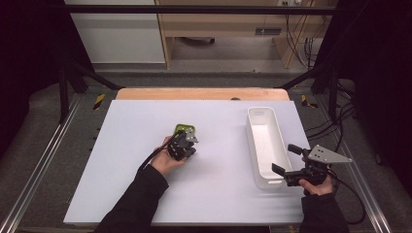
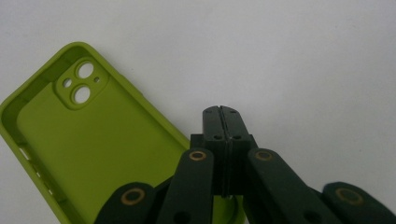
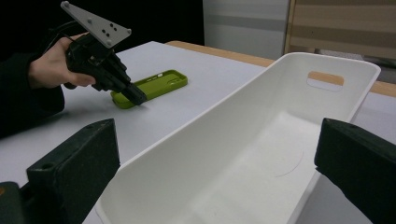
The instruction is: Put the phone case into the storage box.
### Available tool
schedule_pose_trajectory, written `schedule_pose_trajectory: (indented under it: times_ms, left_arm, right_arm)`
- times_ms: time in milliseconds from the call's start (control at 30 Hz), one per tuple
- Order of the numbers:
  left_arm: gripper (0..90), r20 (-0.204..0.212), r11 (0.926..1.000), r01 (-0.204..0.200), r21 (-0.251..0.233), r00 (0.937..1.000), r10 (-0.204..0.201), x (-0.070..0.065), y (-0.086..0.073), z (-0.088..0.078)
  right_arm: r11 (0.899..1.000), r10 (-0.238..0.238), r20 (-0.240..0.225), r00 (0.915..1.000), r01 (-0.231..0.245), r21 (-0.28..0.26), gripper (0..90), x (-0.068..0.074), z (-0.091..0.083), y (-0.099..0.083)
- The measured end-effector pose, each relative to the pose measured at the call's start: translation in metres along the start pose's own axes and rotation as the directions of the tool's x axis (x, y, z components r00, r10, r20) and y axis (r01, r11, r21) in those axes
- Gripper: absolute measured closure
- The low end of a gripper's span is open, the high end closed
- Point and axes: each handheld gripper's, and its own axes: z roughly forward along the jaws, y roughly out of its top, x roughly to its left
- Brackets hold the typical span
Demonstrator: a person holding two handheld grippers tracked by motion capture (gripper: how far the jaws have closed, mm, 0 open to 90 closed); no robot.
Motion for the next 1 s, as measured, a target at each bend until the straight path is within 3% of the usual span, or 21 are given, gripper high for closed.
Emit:
schedule_pose_trajectory:
  times_ms: [433, 567, 667, 733, 800, 1000]
  left_arm:
    - [90.0, 0.010, 0.9998, 0.009, -0.020, 0.9999, -0.009, 0.002, -0.006, -0.003]
    - [89.7, 0.015, 0.9972, 0.034, -0.067, 0.9993, -0.033, 0.002, -0.005, -0.010]
    - [85.3, 0.032, 0.9913, 0.064, -0.115, 0.9976, -0.061, 0.002, -0.004, -0.020]
    - [80.6, 0.022, 0.9863, 0.071, -0.149, 0.9974, -0.069, 0.001, -0.002, -0.028]
    - [75.6, 0.041, 0.9790, 0.086, -0.185, 0.9960, -0.079, 0.001, -0.002, -0.035]
    - [57.6, 0.030, 0.9573, 0.109, -0.268, 0.9941, -0.105, 0.002, -0.004, -0.054]
  right_arm:
    - [1.000, -0.001, -0.001, 1.0000, 0.001, 0.001, 0.4, 0.000, 0.001, 0.000]
    - [1.000, 0.000, -0.001, 1.0000, 0.000, 0.000, 0.4, 0.000, 0.000, 0.000]
    - [1.000, 0.001, -0.002, 1.0000, -0.001, 0.000, 0.4, 0.000, 0.000, 0.000]
    - [1.000, -0.001, -0.001, 1.0000, 0.001, -0.001, 0.4, 0.000, 0.000, 0.000]
    - [1.000, -0.002, -0.003, 1.0000, 0.002, -0.001, 0.4, 0.000, 0.000, 0.000]
    - [1.000, -0.002, -0.005, 1.0000, 0.002, -0.001, 0.4, 0.000, 0.000, 0.001]
